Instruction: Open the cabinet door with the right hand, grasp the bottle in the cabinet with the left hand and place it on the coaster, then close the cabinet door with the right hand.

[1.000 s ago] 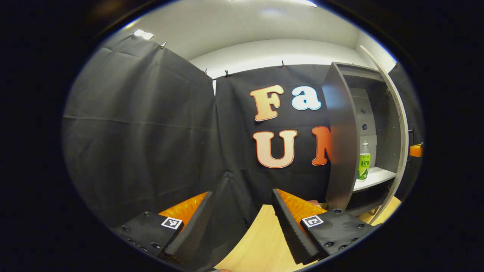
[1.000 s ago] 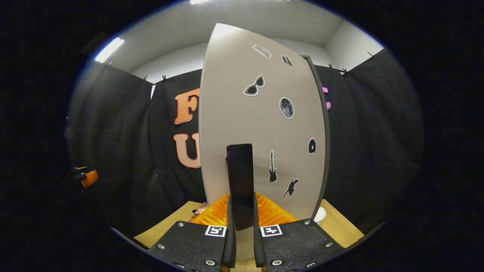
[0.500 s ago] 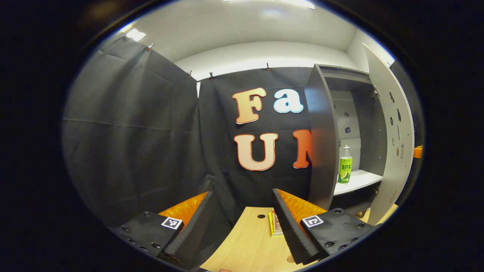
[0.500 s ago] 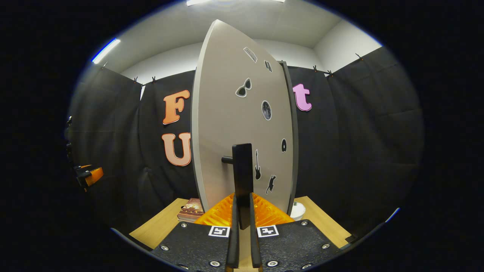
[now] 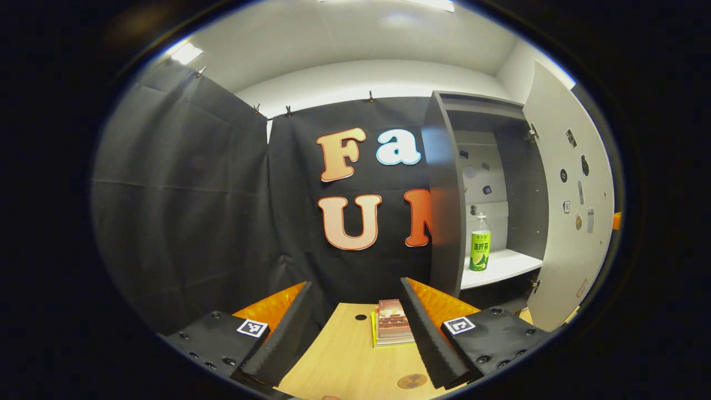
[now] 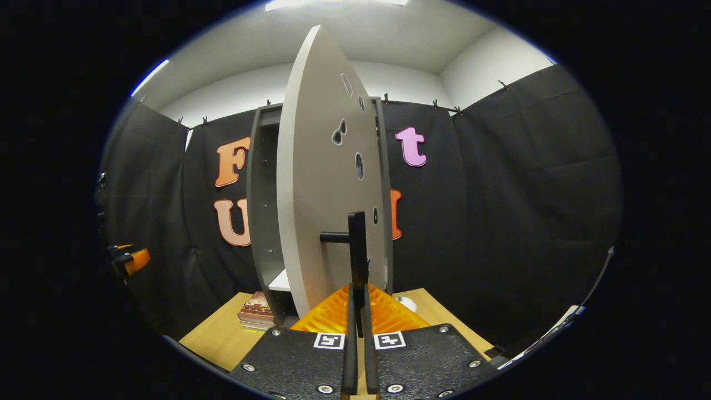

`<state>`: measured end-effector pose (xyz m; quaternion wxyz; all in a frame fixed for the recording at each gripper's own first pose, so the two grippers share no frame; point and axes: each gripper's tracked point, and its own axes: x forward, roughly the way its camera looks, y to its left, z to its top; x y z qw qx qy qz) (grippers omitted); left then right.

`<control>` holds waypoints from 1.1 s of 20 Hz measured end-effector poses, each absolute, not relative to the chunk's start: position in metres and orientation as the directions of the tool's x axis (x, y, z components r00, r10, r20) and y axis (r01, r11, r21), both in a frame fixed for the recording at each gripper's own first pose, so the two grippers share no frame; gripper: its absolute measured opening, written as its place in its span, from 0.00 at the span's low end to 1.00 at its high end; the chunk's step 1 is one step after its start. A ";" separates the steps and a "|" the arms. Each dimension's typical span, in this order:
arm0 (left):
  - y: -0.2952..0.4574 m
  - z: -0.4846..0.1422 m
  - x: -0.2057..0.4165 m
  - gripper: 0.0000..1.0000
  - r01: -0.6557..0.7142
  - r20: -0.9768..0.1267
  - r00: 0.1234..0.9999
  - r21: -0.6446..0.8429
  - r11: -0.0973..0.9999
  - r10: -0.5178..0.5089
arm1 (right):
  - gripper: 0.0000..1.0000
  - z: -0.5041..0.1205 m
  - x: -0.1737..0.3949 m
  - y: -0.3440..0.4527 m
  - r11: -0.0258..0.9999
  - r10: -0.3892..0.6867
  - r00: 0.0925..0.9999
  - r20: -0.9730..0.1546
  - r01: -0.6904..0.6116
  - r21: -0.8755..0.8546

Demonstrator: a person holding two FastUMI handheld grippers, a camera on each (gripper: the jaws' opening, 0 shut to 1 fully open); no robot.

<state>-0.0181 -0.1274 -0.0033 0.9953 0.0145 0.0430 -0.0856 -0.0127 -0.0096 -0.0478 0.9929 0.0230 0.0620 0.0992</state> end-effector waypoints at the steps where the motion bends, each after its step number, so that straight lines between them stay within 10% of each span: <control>1: -0.137 -0.003 -0.018 0.99 0.180 -0.090 0.980 0.019 0.983 -0.178 | 0.05 -0.049 -0.014 -0.017 0.980 0.195 0.973 -0.122 -0.190 0.052; 22: -0.329 -0.023 0.002 0.99 0.316 -0.120 0.941 -0.037 0.948 -0.318 | 0.02 -0.051 0.011 -0.117 0.979 0.195 0.974 -0.120 -0.185 0.084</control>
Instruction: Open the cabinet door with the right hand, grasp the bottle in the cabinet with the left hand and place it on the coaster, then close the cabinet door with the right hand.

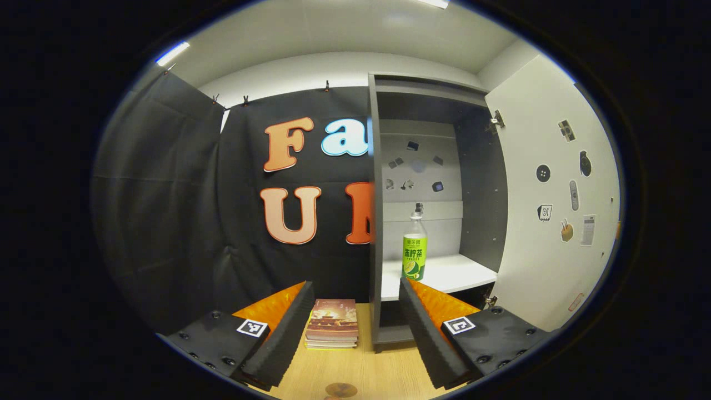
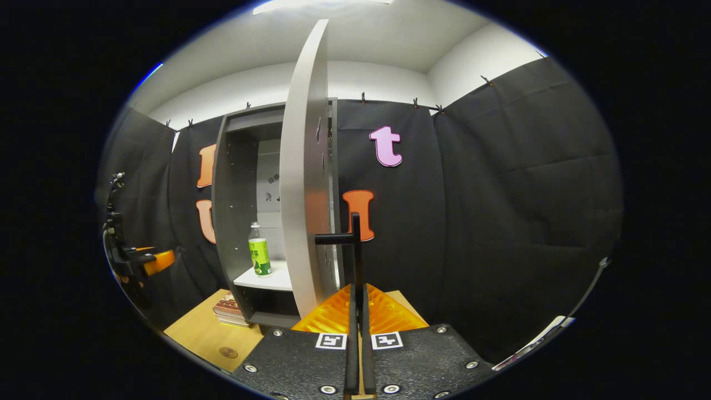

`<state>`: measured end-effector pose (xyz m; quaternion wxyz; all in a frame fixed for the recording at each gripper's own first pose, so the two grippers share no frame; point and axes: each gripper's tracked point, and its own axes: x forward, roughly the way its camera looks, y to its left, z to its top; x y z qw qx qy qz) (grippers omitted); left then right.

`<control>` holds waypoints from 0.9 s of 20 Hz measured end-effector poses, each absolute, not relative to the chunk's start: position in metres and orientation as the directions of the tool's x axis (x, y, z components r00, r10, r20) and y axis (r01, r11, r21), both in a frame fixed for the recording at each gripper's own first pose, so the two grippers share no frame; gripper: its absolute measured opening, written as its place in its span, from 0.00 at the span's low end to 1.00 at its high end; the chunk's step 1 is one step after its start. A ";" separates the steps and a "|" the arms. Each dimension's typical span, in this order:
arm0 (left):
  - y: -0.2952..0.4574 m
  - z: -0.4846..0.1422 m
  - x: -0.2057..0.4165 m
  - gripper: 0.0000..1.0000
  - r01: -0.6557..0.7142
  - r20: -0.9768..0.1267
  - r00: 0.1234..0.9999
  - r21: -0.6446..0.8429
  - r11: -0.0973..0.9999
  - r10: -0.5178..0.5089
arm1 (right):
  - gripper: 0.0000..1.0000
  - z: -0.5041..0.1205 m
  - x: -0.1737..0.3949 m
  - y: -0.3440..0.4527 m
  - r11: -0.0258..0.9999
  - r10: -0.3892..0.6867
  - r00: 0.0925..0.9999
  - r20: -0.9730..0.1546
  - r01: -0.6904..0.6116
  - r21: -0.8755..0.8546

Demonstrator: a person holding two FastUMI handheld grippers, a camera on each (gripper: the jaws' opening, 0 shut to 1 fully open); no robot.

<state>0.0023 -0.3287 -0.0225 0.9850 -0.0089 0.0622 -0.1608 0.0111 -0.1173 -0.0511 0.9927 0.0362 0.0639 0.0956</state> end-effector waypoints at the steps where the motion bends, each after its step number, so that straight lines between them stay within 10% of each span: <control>1: -0.340 -0.024 0.006 0.99 0.326 -0.121 0.937 -0.043 0.944 -0.329 | 0.02 -0.052 0.010 -0.116 0.977 0.206 0.971 -0.121 -0.196 0.089; 13: -0.462 -0.036 0.074 0.99 0.392 -0.128 0.911 -0.033 0.919 -0.393 | 0.01 -0.072 -0.017 -0.178 0.994 0.087 0.979 -0.186 -0.073 0.082; 18: -0.507 -0.056 0.113 0.99 0.418 -0.161 0.892 -0.062 0.906 -0.423 | 0.18 -0.079 -0.009 -0.211 0.997 -0.007 0.977 -0.213 0.024 0.077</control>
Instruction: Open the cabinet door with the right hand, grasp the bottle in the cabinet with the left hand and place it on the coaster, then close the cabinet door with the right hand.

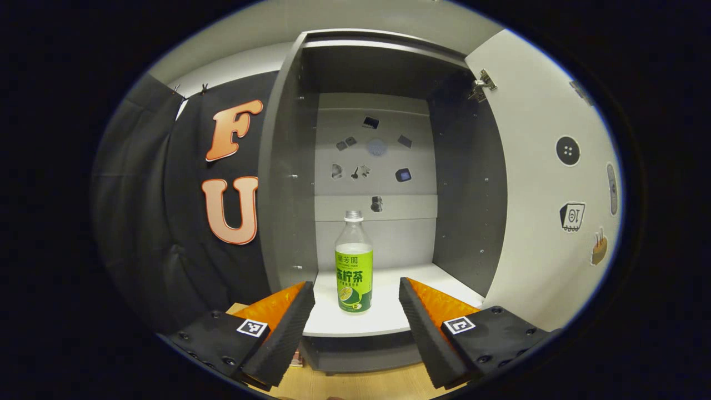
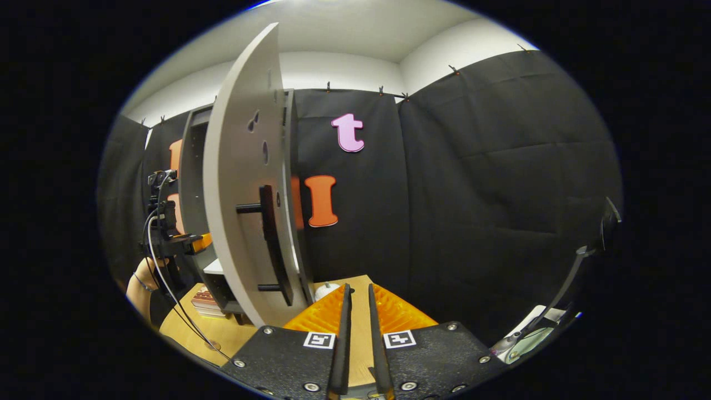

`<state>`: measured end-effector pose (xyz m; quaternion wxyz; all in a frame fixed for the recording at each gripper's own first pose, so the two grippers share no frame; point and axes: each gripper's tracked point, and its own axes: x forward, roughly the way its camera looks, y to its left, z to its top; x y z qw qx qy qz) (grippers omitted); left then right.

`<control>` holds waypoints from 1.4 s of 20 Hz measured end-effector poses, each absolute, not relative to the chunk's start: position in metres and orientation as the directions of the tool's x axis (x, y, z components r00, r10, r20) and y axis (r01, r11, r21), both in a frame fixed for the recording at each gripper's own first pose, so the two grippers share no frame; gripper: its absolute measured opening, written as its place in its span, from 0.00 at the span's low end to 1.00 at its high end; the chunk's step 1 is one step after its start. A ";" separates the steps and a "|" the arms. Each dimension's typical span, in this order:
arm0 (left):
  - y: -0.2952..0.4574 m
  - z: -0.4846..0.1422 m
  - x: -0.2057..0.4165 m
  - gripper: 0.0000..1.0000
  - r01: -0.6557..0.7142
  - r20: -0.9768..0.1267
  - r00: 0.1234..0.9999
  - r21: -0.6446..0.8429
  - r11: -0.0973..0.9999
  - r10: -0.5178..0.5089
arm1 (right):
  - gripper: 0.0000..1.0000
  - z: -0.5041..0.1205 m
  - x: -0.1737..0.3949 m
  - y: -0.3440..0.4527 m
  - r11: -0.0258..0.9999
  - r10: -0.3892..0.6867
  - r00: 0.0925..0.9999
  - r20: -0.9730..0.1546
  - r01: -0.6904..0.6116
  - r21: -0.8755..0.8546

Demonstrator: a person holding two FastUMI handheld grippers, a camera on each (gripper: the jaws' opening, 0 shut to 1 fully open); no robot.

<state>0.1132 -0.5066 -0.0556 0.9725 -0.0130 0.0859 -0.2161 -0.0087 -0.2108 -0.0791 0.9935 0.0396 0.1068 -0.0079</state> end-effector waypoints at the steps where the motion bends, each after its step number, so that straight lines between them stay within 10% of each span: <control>1: -0.511 -0.060 0.123 0.99 0.413 -0.169 0.893 -0.062 0.909 -0.417 | 0.20 -0.081 -0.006 -0.214 0.996 -0.020 0.977 -0.213 0.037 0.078; 12: -0.539 -0.109 0.209 0.99 0.369 -0.260 0.894 -0.035 0.929 -0.365 | 0.93 -0.086 0.026 -0.245 0.983 -0.151 0.965 -0.216 0.170 0.074; 28: -0.544 -0.097 0.190 0.83 0.431 -0.258 0.864 -0.063 0.900 -0.432 | 0.93 -0.093 0.042 -0.245 0.981 -0.160 0.962 -0.220 0.181 0.077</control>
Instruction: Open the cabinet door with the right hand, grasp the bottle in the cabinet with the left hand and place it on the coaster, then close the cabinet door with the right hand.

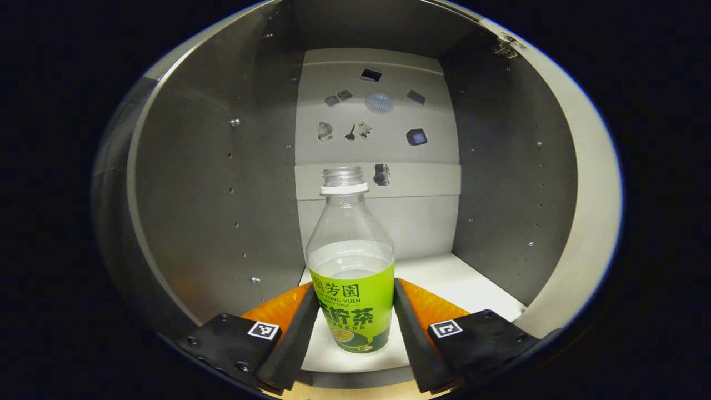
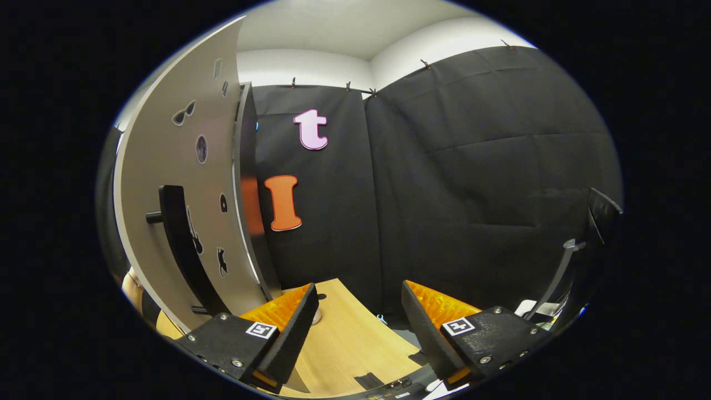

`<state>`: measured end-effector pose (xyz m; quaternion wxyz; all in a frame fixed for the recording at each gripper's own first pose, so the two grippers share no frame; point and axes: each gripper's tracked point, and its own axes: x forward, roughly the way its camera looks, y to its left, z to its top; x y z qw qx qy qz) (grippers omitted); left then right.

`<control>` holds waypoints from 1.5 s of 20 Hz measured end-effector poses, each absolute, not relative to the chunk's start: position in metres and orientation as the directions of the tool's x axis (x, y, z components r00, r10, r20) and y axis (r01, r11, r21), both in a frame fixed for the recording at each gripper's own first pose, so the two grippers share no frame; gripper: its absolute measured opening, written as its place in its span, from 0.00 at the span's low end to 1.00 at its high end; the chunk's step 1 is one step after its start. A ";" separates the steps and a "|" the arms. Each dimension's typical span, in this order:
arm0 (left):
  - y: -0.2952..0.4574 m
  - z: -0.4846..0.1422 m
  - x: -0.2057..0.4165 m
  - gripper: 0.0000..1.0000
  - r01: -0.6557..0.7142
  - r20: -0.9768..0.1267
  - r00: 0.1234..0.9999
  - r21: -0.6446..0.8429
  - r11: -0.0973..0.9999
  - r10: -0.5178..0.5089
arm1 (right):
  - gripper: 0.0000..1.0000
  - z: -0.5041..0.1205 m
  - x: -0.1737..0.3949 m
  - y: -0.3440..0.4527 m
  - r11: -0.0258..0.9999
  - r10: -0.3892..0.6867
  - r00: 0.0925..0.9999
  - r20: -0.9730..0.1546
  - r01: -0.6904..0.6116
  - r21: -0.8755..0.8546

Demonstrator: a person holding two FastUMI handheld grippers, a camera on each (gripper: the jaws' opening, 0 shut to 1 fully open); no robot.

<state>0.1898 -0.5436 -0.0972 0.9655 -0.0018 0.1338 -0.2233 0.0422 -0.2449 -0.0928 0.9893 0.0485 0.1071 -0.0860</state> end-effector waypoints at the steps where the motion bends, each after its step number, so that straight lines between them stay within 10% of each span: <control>1: -0.541 -0.091 0.183 0.83 0.437 -0.249 0.863 -0.070 0.897 -0.440 | 0.93 -0.093 0.042 -0.244 0.981 -0.155 0.963 -0.218 0.176 0.078; 30: -0.320 -0.176 0.020 0.82 0.277 -0.352 0.894 -0.055 0.959 -0.278 | 0.93 -0.077 0.002 -0.219 0.997 -0.006 0.980 -0.197 0.020 0.073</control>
